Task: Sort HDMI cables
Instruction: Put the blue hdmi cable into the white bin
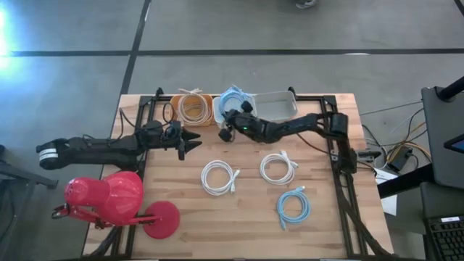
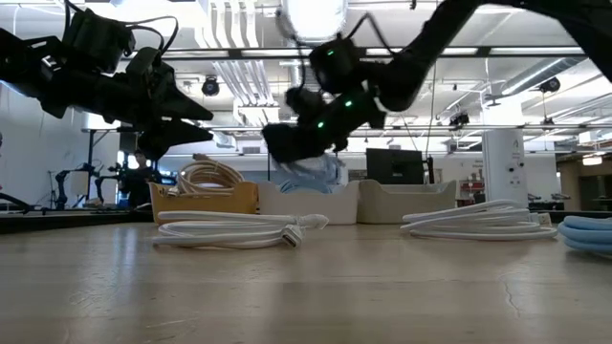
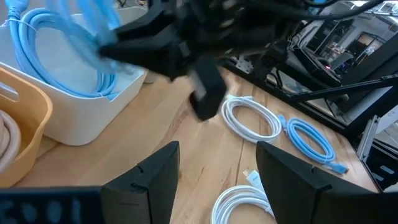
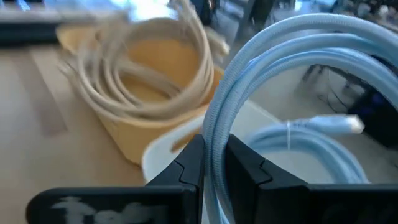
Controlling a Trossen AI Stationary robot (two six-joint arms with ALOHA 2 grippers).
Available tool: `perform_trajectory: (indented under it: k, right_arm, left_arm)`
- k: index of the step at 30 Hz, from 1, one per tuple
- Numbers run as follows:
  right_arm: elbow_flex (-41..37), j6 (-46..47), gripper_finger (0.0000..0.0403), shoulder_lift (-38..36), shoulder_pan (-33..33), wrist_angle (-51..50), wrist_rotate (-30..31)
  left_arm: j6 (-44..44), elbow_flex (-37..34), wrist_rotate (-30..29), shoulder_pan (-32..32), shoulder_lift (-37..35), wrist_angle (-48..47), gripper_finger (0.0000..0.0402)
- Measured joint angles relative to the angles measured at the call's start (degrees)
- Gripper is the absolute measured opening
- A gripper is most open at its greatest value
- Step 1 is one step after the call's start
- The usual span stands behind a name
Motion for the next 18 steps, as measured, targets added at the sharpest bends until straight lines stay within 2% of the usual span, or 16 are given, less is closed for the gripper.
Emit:
perform_trajectory:
  k: [4, 8, 18]
  right_arm:
    - [7.19, 3.74, 0.0046, 3.93, -0.17, -11.07, 3.32]
    - [12.82, 4.69, 0.0074, 6.3, -0.38, -20.92, 4.98]
    - [16.09, 4.54, 0.0143, 4.97, 0.07, -29.38, 5.92]
  left_arm:
    - [0.05, 0.0, 0.01, 0.01, 0.0, -0.39, 0.0213]
    - [0.09, 0.0, 0.01, 0.01, 0.02, -0.48, 0.0213]
    - [0.08, -0.02, 0.01, 0.02, 0.11, -1.03, 0.0213]
